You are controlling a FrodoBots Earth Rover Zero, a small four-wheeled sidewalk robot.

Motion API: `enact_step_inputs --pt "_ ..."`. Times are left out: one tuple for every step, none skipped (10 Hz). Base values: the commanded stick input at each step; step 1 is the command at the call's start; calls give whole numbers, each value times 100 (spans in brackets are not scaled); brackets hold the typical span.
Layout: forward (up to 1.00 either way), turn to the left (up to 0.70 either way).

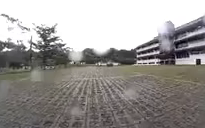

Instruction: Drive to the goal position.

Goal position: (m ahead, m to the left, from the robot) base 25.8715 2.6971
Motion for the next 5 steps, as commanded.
enact_step_inputs --pt "85 0" --pt "85 0" --pt "85 0" --pt "85 0" --pt "85 0"
